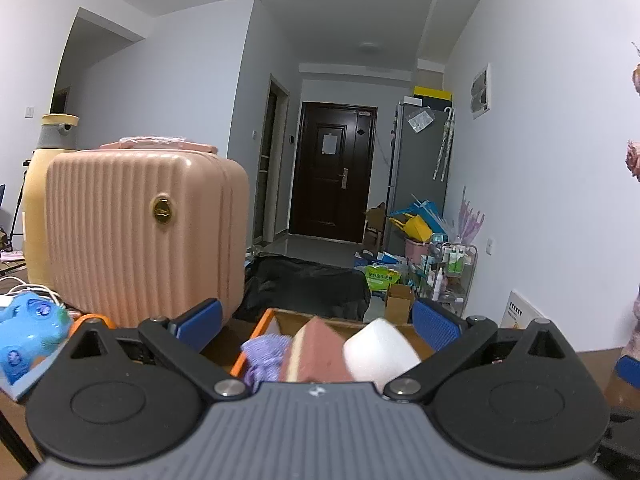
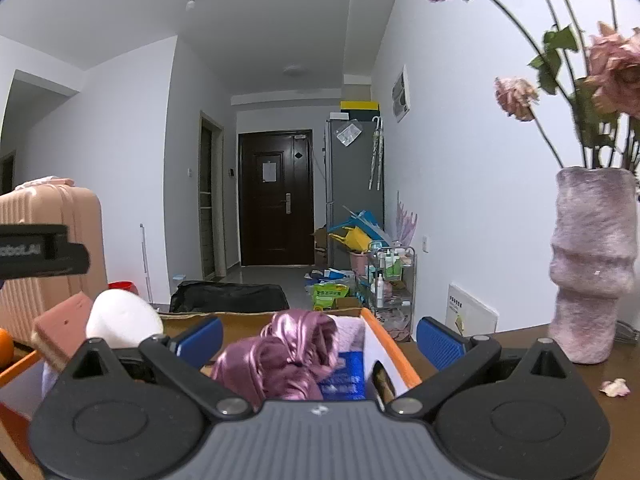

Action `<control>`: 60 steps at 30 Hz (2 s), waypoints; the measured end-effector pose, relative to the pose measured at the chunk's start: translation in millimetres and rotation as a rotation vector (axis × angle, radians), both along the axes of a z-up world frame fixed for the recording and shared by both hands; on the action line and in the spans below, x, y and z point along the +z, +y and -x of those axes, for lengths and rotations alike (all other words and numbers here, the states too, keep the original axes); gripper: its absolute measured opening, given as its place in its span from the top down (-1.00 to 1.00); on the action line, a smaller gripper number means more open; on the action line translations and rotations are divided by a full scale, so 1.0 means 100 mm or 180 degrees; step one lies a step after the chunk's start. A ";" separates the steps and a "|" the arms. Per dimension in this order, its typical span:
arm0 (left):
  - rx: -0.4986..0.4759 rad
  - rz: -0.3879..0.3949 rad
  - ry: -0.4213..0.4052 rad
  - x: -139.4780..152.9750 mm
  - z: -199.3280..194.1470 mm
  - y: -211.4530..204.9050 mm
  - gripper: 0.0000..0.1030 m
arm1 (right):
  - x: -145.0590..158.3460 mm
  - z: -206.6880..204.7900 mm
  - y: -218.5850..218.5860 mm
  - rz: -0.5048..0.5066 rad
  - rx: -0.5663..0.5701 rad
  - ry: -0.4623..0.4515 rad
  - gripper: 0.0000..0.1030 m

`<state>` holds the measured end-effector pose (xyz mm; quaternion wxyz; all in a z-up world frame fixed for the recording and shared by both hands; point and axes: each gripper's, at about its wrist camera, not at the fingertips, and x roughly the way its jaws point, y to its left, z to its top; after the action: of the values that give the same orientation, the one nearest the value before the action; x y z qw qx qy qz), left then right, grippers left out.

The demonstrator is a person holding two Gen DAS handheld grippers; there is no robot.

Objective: Organize soft objects

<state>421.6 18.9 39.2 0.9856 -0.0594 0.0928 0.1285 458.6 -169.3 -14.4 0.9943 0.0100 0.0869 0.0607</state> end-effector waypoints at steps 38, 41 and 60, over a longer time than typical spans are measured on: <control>-0.0656 -0.0289 0.0356 -0.09 2.85 0.08 -1.00 | 0.19 2.92 -0.63 0.0081 -0.0028 0.0241 -1.00; -0.0734 -0.0303 0.0346 -0.08 3.11 0.05 -1.00 | 0.20 3.12 -0.65 0.0068 -0.0039 0.0310 -1.00; -0.0826 -0.0353 0.0330 -0.18 3.63 -0.05 -1.00 | 0.33 3.90 -0.64 0.0162 0.0037 0.0265 -1.00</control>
<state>58.6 14.4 21.2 0.9896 0.0143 0.1432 0.0078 68.9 -233.3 18.8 0.9894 -0.0133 0.1299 0.0638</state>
